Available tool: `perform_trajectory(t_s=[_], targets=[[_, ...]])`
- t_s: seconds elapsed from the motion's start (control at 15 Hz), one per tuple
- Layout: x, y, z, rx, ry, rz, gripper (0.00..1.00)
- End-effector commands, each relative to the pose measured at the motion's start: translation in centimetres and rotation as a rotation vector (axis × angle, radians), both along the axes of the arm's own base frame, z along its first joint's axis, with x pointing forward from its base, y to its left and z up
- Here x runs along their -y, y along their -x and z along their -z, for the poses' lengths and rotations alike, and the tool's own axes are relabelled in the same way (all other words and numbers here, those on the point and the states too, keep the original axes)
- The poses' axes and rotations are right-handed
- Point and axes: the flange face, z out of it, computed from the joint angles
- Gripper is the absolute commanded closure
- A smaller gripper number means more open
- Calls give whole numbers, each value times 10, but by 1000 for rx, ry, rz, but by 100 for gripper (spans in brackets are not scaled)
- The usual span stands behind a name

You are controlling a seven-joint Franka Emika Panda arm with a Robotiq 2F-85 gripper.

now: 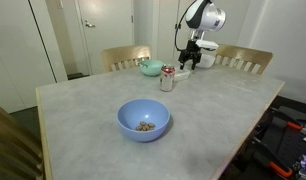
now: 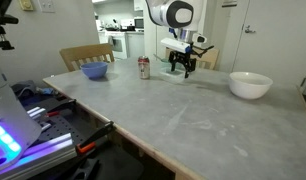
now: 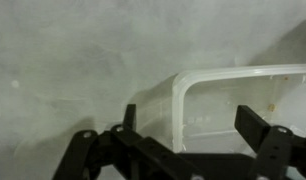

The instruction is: Move the can to the left, then move the plastic box and the bowl to the right

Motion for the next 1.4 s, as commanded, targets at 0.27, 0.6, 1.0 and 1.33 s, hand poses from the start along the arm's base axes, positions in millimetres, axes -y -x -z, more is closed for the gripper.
perform_trajectory(t_s=[0.27,0.6,1.0,1.33], targets=[[12,-10,12,36,-12,-5,56],[15,-6,9,11,-25,22,90],[15,2,4,-5,-33,54,98],[29,6,-9,-2,-32,179,98]])
